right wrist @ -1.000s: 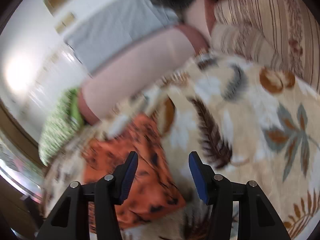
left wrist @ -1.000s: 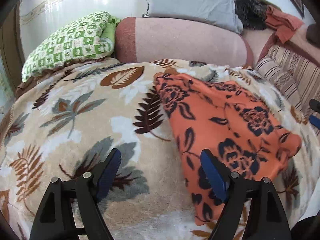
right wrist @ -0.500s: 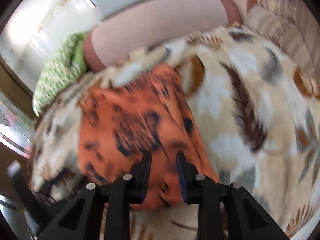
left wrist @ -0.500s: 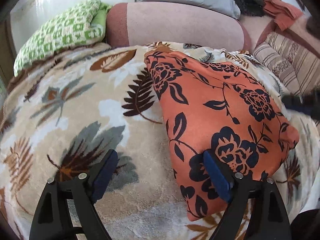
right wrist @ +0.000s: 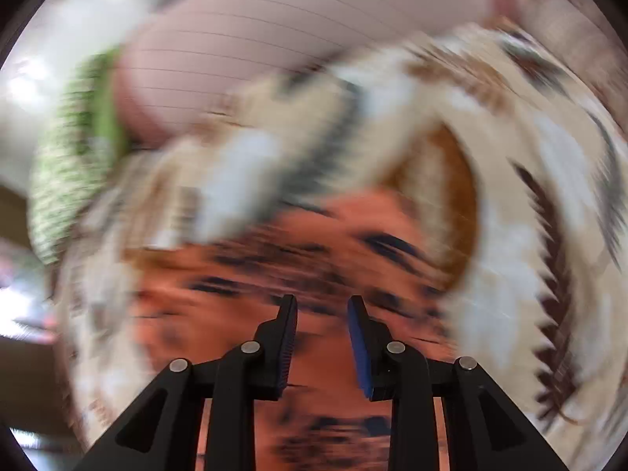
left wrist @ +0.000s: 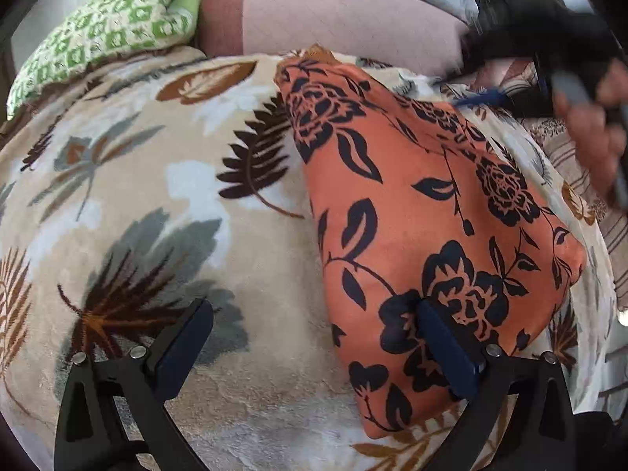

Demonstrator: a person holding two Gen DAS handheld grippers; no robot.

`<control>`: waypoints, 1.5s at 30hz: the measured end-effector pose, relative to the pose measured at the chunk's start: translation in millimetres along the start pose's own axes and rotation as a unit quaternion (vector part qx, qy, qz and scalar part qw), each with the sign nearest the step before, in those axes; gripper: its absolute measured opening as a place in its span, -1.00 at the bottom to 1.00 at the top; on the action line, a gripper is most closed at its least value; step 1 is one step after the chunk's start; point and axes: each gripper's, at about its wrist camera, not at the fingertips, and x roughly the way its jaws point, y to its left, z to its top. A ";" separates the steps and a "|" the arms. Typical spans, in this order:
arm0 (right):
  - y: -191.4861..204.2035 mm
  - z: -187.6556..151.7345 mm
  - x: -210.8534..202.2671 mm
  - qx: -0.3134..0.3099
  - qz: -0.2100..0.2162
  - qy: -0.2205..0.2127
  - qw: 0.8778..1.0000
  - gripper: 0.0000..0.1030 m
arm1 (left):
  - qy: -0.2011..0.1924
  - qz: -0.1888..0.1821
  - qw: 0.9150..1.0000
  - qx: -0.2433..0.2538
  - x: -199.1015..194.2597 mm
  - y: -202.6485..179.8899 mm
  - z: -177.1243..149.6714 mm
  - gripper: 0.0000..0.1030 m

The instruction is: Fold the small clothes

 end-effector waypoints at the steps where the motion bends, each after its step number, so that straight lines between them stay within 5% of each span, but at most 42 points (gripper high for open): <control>1: 12.9 1.4 -2.9 -0.010 0.019 -0.001 1.000 -0.42 | 0.005 -0.005 1.000 -0.003 0.8 0.7 0.3 1.00; 6: 80.4 -8.0 19.1 -0.070 0.118 0.042 0.990 -0.42 | 0.005 -0.013 1.000 -0.002 2.1 1.8 -1.6 1.00; 11: 94.2 -16.7 104.1 -0.083 0.063 0.119 0.987 -0.42 | -0.016 0.001 1.000 0.011 -0.8 -1.3 -3.2 1.00; 18: 62.4 -21.1 31.7 -0.077 0.113 0.046 0.990 -0.42 | -0.079 0.042 0.995 0.054 -24.2 -19.5 -1.1 1.00; 26: -4.6 -96.7 -77.5 -0.096 0.116 -0.024 0.988 -0.41 | -0.126 0.054 0.990 0.033 -50.5 -16.5 -1.0 1.00; 36: -28.3 -147.4 -102.0 -0.088 0.129 -0.077 0.985 -0.41 | -0.152 0.069 0.985 0.032 -54.9 -6.8 4.8 1.00; 39: -32.9 -149.4 -107.9 -0.078 0.144 -0.111 0.980 0.01 | -0.152 0.070 0.985 0.034 -53.2 -6.3 6.1 1.00; 40: -37.3 -149.4 -109.3 -0.066 0.152 -0.127 0.978 0.43 | -0.151 0.072 0.985 0.034 -52.3 -6.3 6.9 1.00; 45: -53.8 -147.6 -109.4 -0.033 0.167 -0.169 0.971 0.49 | -0.150 0.074 0.985 0.035 -49.0 -5.4 9.8 1.00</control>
